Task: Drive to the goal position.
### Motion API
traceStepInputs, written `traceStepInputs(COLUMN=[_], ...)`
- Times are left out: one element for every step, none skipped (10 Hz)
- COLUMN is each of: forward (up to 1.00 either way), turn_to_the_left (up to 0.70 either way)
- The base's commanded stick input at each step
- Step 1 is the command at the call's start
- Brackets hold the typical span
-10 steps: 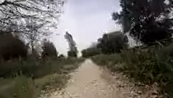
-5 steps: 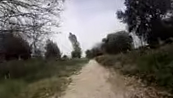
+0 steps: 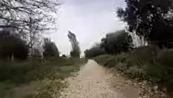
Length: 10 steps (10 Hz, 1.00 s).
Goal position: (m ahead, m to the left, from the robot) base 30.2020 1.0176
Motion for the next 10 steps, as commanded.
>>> traceStepInputs(forward=[0.85,0.85,0.85,0.85,0.85,0.85,0.85,0.85,0.85,0.85], turn_to_the_left=[0.00,0.00,0.00,0.00,0.00,0.00,0.00,-0.12,-0.34,-0.34])
